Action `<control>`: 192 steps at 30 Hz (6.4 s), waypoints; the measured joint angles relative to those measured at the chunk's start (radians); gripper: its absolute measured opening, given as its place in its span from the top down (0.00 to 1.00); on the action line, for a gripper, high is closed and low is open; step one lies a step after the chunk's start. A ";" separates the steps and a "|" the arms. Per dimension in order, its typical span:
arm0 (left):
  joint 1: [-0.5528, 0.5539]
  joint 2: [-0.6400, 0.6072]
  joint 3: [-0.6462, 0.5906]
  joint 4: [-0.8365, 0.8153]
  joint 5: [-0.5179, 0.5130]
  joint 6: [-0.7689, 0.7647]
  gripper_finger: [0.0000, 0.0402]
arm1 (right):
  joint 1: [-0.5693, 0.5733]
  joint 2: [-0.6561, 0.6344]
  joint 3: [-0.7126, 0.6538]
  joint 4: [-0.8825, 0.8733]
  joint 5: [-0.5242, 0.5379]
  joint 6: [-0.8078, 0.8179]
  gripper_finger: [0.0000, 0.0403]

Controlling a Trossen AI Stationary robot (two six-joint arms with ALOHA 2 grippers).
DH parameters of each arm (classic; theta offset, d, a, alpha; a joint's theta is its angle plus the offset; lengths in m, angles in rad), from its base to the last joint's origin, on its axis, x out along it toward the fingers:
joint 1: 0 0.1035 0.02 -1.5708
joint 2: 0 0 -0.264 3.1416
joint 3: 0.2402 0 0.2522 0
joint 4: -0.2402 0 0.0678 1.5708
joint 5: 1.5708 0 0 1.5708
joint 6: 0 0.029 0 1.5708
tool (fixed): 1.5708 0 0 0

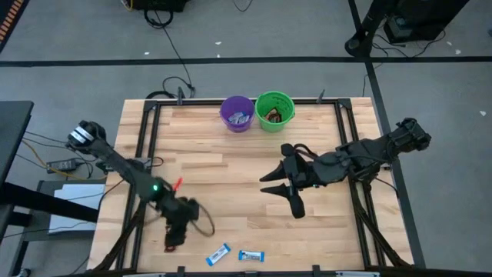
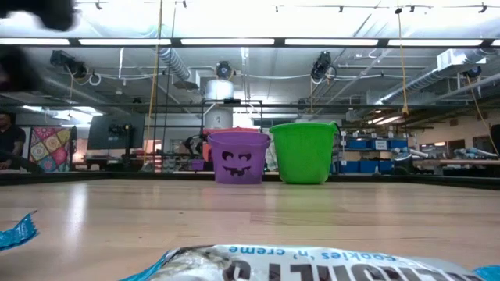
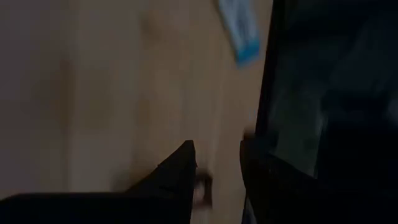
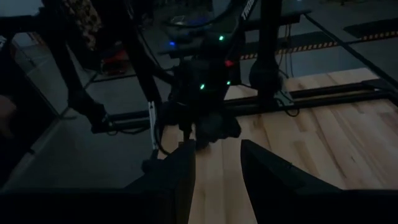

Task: Sort candy by brand, put in halloween buckets
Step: Put the brown chocolate bar into the green bucket

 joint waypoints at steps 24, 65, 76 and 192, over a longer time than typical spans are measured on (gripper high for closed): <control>-0.178 0.258 0.165 -0.370 0.084 0.114 0.67 | 0.035 0.002 0.000 -0.010 -0.019 0.001 0.66; -0.236 0.269 0.163 -0.289 -0.011 -1.101 0.38 | 0.101 0.002 0.000 -0.010 0.035 -0.001 0.66; -0.243 0.269 0.092 -0.125 -0.133 -1.183 0.38 | 0.101 0.002 0.000 -0.008 0.037 -0.003 0.65; 1.206 0.626 0.879 0.394 0.142 0.603 0.88 | -0.192 -0.160 0.000 0.121 0.323 0.013 0.65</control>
